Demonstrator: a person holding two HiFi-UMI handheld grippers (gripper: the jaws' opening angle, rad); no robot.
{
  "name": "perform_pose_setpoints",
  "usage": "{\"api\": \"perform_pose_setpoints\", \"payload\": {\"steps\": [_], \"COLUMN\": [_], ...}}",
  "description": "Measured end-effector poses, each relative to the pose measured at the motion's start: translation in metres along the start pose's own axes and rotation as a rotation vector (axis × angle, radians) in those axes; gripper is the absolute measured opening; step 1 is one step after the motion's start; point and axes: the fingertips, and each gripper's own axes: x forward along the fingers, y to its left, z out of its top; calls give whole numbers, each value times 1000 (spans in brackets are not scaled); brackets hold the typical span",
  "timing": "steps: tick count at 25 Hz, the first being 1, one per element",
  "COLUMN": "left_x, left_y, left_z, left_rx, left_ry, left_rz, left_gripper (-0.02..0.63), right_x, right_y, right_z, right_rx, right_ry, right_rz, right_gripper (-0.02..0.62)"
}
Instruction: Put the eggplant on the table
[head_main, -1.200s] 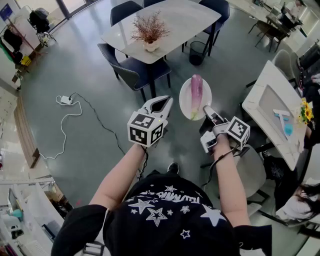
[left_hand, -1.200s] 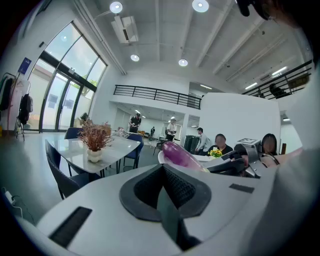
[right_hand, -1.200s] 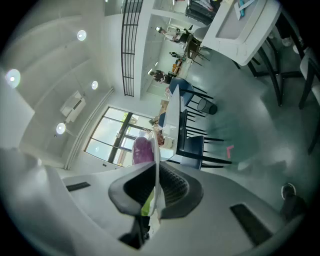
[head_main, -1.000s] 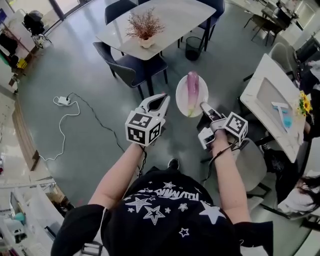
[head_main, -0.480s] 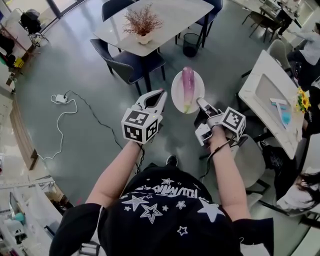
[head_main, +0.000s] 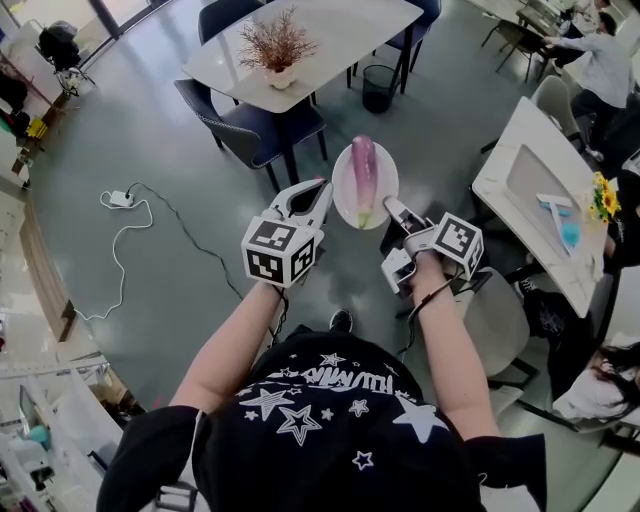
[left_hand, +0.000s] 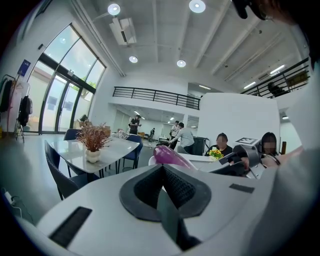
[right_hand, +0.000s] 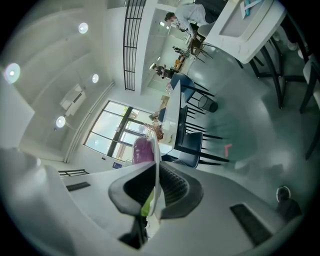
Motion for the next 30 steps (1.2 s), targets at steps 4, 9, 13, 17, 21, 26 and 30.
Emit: {"api": "perform_pose_setpoints", "payload": {"steps": [4,9,13,17,21,26,30], "left_x": [5,15,22,25,28,40,61], "left_y": [-1,-3,-5,-2,4,16,25], "left_z": [-4,-5,-9,-11,-9,-9,-5], "left_rx": [-1,-1,-8,-9,-12,-16,-11], "left_ry": [6,7,12,18,21,30,28], "left_rz": [8,23,39,56,64,58,38], "left_gripper": [8,8,8,8,8,8,8], "right_x": [1,1,1,4,9,19,31], "right_y": [-3,-9,-16,-20,-24,-28,-30], "right_z": [2,10,18,20,22,30,47], "right_rx": [42,53,75,81,91,97,101], "right_ry": [3,20,32,49,50,43,22], "right_rz": [27,34,41,45,39,33,23], "right_gripper": [21,21,21,21,20,21,21]}}
